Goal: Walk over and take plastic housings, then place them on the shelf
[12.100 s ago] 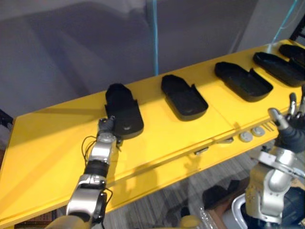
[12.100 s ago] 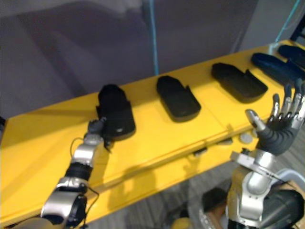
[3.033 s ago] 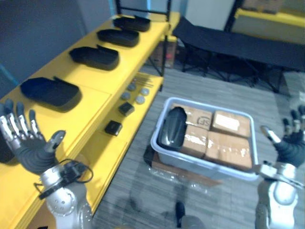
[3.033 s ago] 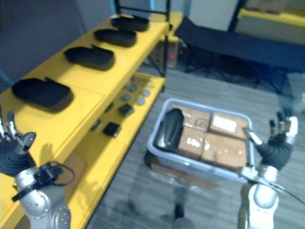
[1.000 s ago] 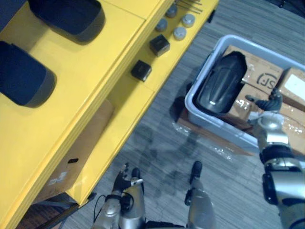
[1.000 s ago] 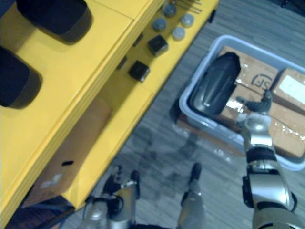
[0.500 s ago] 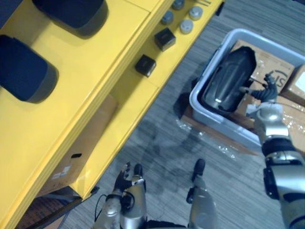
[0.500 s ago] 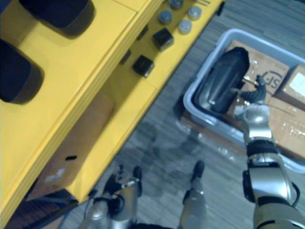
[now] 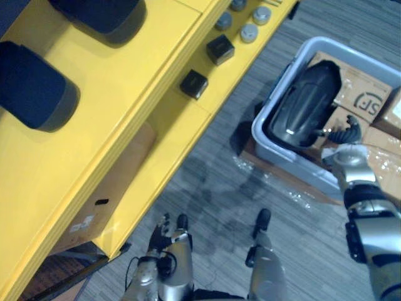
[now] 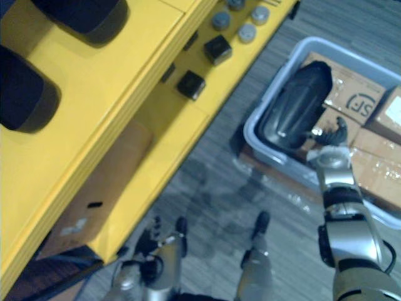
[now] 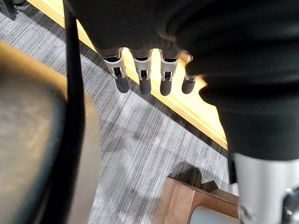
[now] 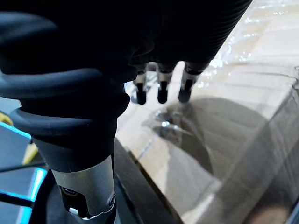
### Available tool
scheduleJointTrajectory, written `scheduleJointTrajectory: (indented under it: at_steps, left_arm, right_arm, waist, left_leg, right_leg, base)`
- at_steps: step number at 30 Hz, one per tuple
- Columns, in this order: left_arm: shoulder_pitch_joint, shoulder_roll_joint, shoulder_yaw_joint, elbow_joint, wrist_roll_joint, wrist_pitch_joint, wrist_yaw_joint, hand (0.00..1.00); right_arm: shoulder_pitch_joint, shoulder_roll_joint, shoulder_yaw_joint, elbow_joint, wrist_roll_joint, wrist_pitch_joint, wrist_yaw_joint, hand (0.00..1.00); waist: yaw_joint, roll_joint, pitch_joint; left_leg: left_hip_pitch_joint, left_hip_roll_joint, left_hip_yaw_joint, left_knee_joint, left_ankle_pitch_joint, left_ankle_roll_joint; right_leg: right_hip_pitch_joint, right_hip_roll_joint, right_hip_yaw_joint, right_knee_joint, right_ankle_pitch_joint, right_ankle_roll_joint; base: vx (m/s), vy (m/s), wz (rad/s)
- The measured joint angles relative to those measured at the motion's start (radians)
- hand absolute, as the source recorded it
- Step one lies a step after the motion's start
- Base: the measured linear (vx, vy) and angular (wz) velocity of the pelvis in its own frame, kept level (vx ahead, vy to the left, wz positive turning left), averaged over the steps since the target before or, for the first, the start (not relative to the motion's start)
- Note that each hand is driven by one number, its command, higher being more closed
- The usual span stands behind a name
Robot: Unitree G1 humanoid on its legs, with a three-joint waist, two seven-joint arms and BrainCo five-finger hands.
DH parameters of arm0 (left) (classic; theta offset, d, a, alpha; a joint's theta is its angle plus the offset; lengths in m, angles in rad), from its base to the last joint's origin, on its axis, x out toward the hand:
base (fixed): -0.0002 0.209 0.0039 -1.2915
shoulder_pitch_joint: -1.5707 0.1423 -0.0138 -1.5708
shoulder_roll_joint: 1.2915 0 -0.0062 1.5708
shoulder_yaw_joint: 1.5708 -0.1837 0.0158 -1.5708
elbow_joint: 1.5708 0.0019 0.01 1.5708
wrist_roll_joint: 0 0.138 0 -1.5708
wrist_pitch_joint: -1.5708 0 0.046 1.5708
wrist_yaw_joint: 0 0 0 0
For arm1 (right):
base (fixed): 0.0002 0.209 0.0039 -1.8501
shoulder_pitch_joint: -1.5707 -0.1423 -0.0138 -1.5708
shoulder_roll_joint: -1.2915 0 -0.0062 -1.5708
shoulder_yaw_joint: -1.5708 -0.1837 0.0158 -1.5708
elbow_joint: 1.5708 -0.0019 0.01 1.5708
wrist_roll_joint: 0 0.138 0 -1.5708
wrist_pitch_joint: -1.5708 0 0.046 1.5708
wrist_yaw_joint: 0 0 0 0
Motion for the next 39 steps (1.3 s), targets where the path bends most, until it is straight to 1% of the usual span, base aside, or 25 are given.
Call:
scheduleJointTrajectory:
  at_steps: [2, 6, 7, 11, 12, 16, 19, 25, 26, 28, 30, 32, 35, 36, 39]
  left_arm:
    - [0.0, -0.002, -0.001, 0.008, -0.016, -0.011, 0.006, 0.0]
    - [0.0, -0.004, -0.005, 0.011, -0.054, -0.011, 0.016, 0.0]
    - [-0.001, -0.009, -0.005, 0.011, -0.054, -0.012, 0.02, 0.0]
    - [-0.003, -0.017, -0.006, 0.011, -0.055, -0.016, 0.021, 0.0]
    - [-0.004, -0.018, -0.006, 0.01, -0.069, -0.016, 0.022, 0.0]
    - [-0.006, -0.023, -0.008, 0.014, -0.084, -0.016, 0.028, 0.0]
    - [-0.01, -0.022, -0.025, 0.013, -0.085, -0.021, 0.036, 0.0]
    - [-0.011, -0.02, -0.034, 0.013, -0.084, -0.027, 0.042, 0.0]
    - [-0.011, -0.019, -0.036, 0.012, -0.084, -0.029, 0.043, 0.0]
    - [-0.011, -0.019, -0.037, 0.012, -0.084, -0.03, 0.045, 0.0]
    - [-0.01, -0.019, -0.04, 0.011, -0.083, -0.037, 0.064, 0.0]
    - [-0.009, -0.019, -0.042, 0.007, -0.084, -0.039, 0.071, 0.0]
    - [0.011, -0.018, -0.042, -0.028, -0.085, -0.042, 0.08, 0.0]
    - [0.027, -0.018, -0.043, -0.057, -0.086, -0.046, 0.083, 0.0]
    - [0.05, -0.018, -0.046, -0.117, -0.096, -0.046, 0.085, 0.0]
  right_arm:
    - [-0.022, -0.004, 0.006, 0.02, -0.001, 0.0, -0.002, 0.0]
    - [-0.033, -0.019, 0.023, 0.036, -0.023, -0.004, 0.005, 0.0]
    - [-0.038, -0.027, 0.026, 0.045, -0.028, -0.005, 0.005, 1.0]
    - [-0.063, -0.067, 0.027, 0.066, -0.051, -0.006, 0.005, 1.0]
    - [-0.071, -0.1, 0.027, 0.076, -0.068, -0.001, 0.012, 1.0]
    - [-0.083, -0.146, 0.027, 0.107, -0.09, 0.0, 0.033, 1.0]
    - [-0.098, -0.152, 0.027, 0.138, -0.11, 0.011, 0.048, 1.0]
    - [-0.101, -0.136, 0.056, 0.166, -0.164, 0.045, 0.091, 1.0]
    - [-0.105, -0.135, 0.066, 0.171, -0.198, 0.052, 0.091, 1.0]
    - [-0.106, -0.135, 0.066, 0.172, -0.218, 0.059, 0.092, 1.0]
    - [-0.107, -0.131, 0.066, 0.175, -0.241, 0.06, 0.092, 1.0]
    - [-0.107, -0.129, 0.066, 0.177, -0.264, 0.059, 0.082, 1.0]
    - [-0.113, -0.129, 0.066, 0.176, -0.264, 0.059, 0.046, 1.0]
    - [-0.114, -0.129, 0.066, 0.181, -0.264, 0.062, 0.017, 1.0]
    - [-0.115, -0.13, 0.066, 0.175, -0.264, 0.056, -0.022, 1.0]
  waist:
    - [0.0, 0.001, 0.0]
    - [0.002, 0.011, 0.003]
    - [0.004, 0.017, 0.007]
    - [0.004, 0.034, 0.012]
    - [0.011, 0.036, 0.012]
    - [0.018, 0.052, 0.016]
    - [0.026, 0.053, 0.016]
    - [0.027, 0.054, 0.015]
    - [0.027, 0.054, 0.015]
    - [0.027, 0.054, 0.015]
    - [0.027, 0.054, 0.015]
    - [0.026, 0.054, 0.015]
    - [0.026, 0.054, 0.015]
    - [0.026, 0.054, 0.015]
    - [0.024, 0.054, 0.015]
  left_leg:
    - [-0.002, -0.001, -0.001, -0.015, 0.009, -0.001]
    - [-0.013, -0.002, -0.01, -0.014, 0.012, -0.002]
    - [-0.016, -0.003, -0.013, -0.014, 0.012, -0.002]
    - [-0.043, -0.01, -0.028, -0.013, 0.02, -0.001]
    - [-0.051, -0.013, -0.029, -0.021, 0.029, -0.002]
    - [-0.049, -0.017, -0.031, -0.028, 0.038, -0.002]
    - [-0.049, -0.018, -0.033, -0.029, 0.039, -0.002]
    - [-0.05, -0.021, -0.038, -0.029, 0.04, -0.001]
    - [-0.049, -0.022, -0.038, -0.029, 0.04, 0.0]
    - [-0.048, -0.022, -0.038, -0.029, 0.041, 0.0]
    - [-0.046, -0.023, -0.039, -0.031, 0.044, 0.001]
    - [-0.044, -0.027, -0.041, -0.045, 0.055, 0.002]
    - [-0.035, -0.029, -0.048, -0.064, 0.069, -0.001]
    - [-0.027, -0.029, -0.047, -0.075, 0.075, -0.002]
    - [-0.019, -0.03, -0.046, -0.089, 0.083, -0.003]
  right_leg:
    - [-0.007, -0.001, -0.005, 0.0, 0.0, 0.0]
    - [-0.012, -0.001, -0.013, 0.001, 0.0, 0.0]
    - [-0.013, -0.002, -0.016, 0.005, 0.0, 0.0]
    - [-0.031, -0.008, -0.032, 0.008, -0.001, -0.001]
    - [-0.046, -0.012, -0.034, 0.013, -0.001, -0.001]
    - [-0.048, -0.016, -0.036, 0.018, -0.001, -0.002]
    - [-0.048, -0.017, -0.037, 0.019, -0.001, -0.002]
    - [-0.048, -0.02, -0.042, 0.026, -0.004, -0.005]
    - [-0.048, -0.02, -0.042, 0.029, -0.004, -0.006]
    - [-0.047, -0.021, -0.042, 0.031, -0.005, -0.006]
    - [-0.047, -0.022, -0.042, 0.034, -0.005, -0.007]
    - [-0.047, -0.026, -0.046, 0.034, -0.005, -0.007]
    - [-0.042, -0.028, -0.056, 0.034, -0.005, -0.007]
    - [-0.039, -0.028, -0.057, 0.034, -0.005, -0.007]
    - [-0.038, -0.029, -0.057, 0.034, -0.005, -0.007]
  base:
    - [0.0, -0.017, 0.03]
    - [-0.01, -0.006, 0.06]
    - [-0.02, 0.007, 0.05]
    - [-0.04, 0.003, 0.1]
    - [-0.03, -0.004, 0.08]
    - [-0.01, -0.002, 0.02]
    - [0.0, 0.001, 0.01]
    - [0.0, 0.002, 0.02]
    - [0.0, 0.0, 0.0]
    - [0.0, 0.0, 0.0]
    - [-0.01, 0.0, 0.02]
    - [-0.03, -0.007, 0.08]
    - [-0.02, -0.013, 0.07]
    - [0.0, 0.0, 0.0]
    - [0.0, 0.0, 0.0]
